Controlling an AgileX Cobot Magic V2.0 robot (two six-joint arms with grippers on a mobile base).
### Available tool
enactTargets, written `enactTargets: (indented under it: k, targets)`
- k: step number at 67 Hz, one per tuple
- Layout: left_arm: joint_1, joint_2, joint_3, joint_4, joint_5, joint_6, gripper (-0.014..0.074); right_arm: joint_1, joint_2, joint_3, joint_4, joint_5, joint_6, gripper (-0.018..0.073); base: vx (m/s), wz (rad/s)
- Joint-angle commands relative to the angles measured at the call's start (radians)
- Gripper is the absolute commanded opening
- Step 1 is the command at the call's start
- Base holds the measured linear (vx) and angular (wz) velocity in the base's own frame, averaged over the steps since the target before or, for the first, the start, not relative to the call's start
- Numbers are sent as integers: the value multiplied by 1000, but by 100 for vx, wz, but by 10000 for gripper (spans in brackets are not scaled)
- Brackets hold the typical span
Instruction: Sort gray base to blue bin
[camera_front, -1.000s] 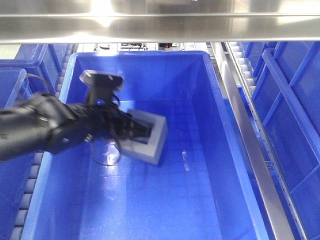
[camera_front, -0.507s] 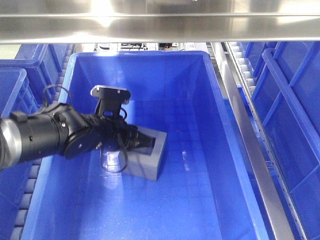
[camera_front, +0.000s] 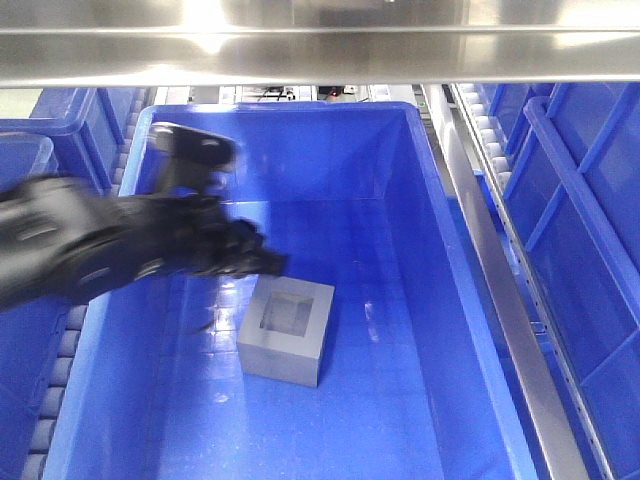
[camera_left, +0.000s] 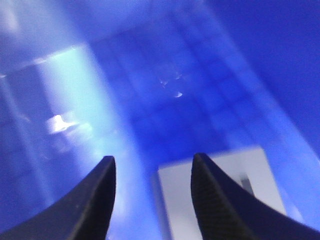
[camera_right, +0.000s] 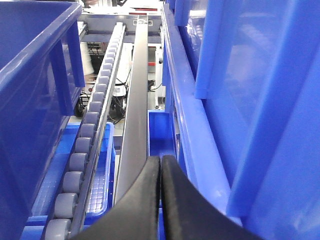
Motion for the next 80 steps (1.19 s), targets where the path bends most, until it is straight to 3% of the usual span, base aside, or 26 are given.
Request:
enactTargets:
  k: [1, 11, 22, 33, 49, 60, 80]
  targets:
    - [-5, -120, 79, 14, -135, 1, 344, -5, -8, 6, -8, -74, -12, -5, 0, 0]
    - [-5, -315, 256, 11, -235, -3, 344, -5, -8, 6, -8, -74, -12, -5, 0, 0]
    - [-5, -604, 415, 10, -231, -9, 344, -5, -8, 6, -8, -74, -12, -5, 0, 0]
    - [-5, -938, 528, 13, -158, -9, 344, -5, -8, 6, -8, -74, -12, -5, 0, 0]
    - [-5, -1351, 568, 23, 55, 1, 344, -5, -8, 6, -8, -72, -12, -5, 0, 0]
    - [-5, -1428, 573, 22, 190, 7, 344, -5, -8, 6, -8, -72, -12, -5, 0, 0]
    - [-5, -1423, 576, 11, 131, 45, 332, -5, -8, 6, -8, -72, -12, -5, 0, 0]
